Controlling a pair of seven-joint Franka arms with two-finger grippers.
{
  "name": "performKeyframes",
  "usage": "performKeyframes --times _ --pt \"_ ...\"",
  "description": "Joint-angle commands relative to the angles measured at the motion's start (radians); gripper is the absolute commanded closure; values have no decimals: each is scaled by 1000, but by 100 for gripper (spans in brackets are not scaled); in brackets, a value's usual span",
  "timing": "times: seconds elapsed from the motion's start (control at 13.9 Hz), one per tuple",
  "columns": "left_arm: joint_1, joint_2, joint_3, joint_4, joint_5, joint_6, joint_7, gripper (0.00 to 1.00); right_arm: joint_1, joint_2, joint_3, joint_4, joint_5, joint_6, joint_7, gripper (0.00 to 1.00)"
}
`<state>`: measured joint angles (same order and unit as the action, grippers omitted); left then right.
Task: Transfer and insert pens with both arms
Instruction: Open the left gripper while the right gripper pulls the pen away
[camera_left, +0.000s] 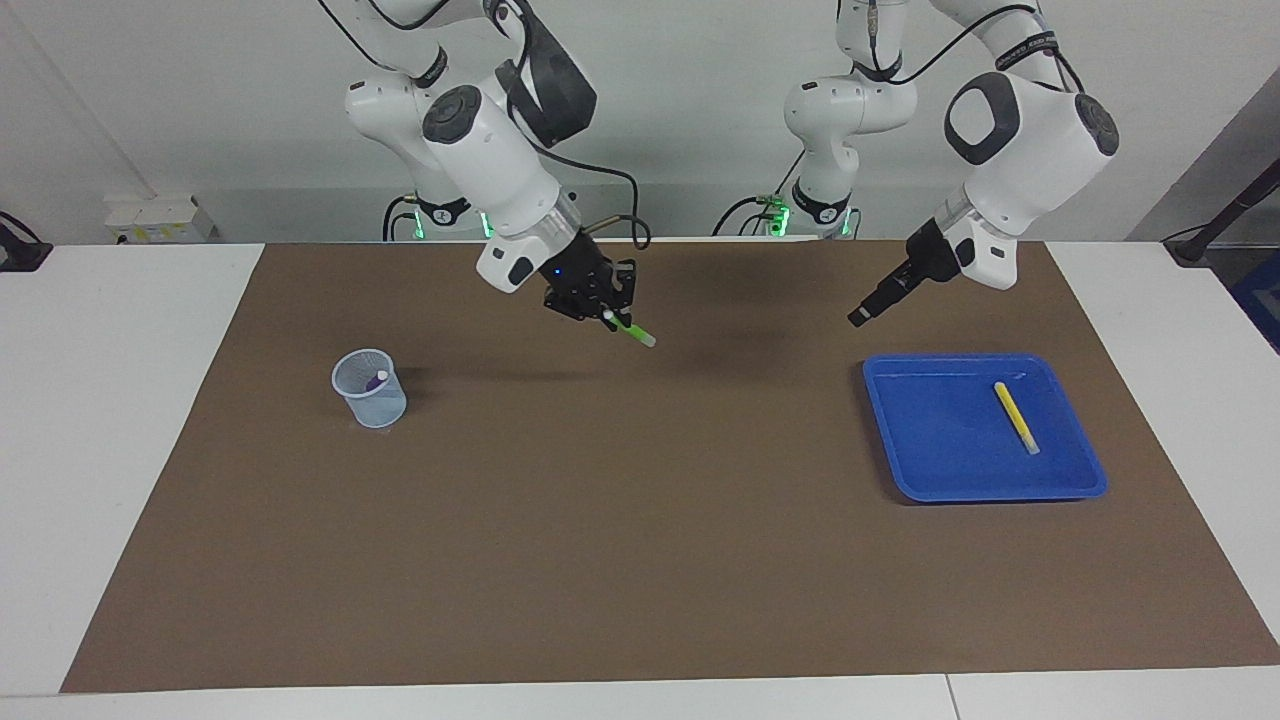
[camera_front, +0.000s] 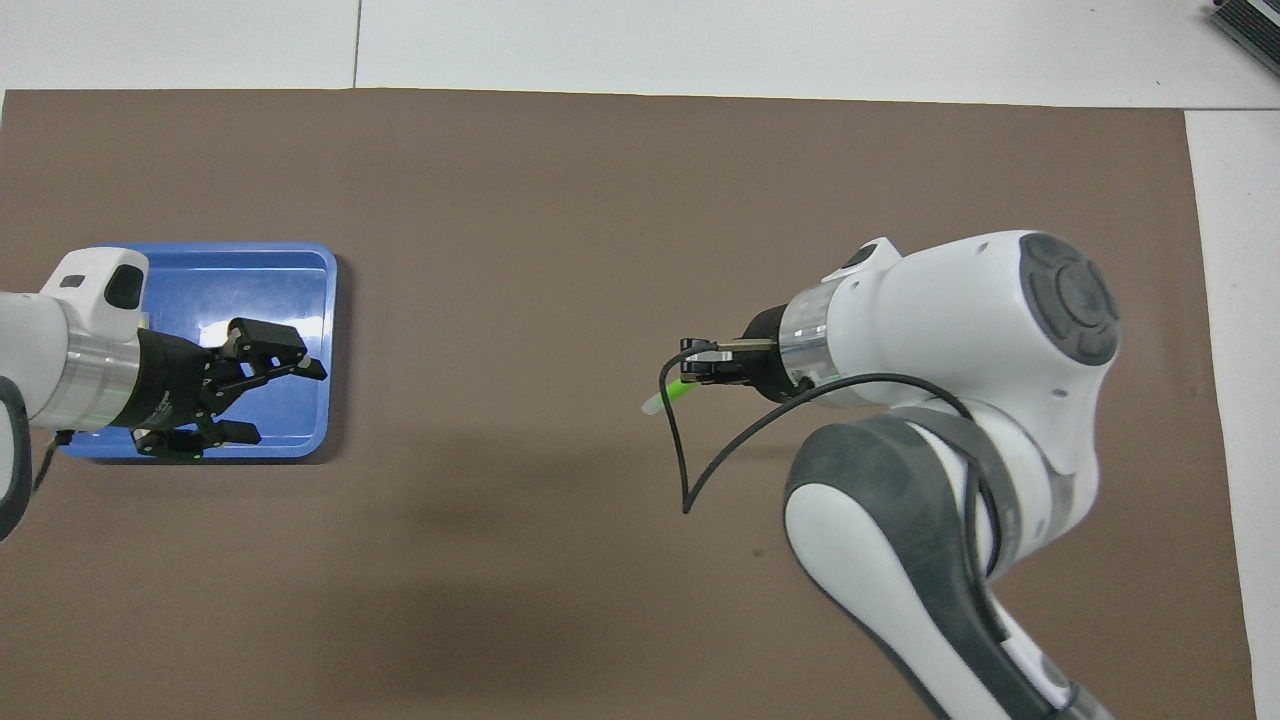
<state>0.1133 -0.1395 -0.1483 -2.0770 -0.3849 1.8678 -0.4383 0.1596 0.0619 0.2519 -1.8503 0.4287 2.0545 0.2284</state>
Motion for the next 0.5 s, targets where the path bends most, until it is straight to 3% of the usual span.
performKeyframes --times 0.0,0.22,0.43 --pt "90 -29 -7 -15 98 -19 319 0 -103 -17 9 57 -60 -172 -177 100" --pt "149 -17 -7 -8 202 13 585 0 -163 -17 9 108 -236 -310 -399 100" --pt "186 23 -7 -8 291 100 720 0 -193 -24 10 99 -479 -326 -659 100"
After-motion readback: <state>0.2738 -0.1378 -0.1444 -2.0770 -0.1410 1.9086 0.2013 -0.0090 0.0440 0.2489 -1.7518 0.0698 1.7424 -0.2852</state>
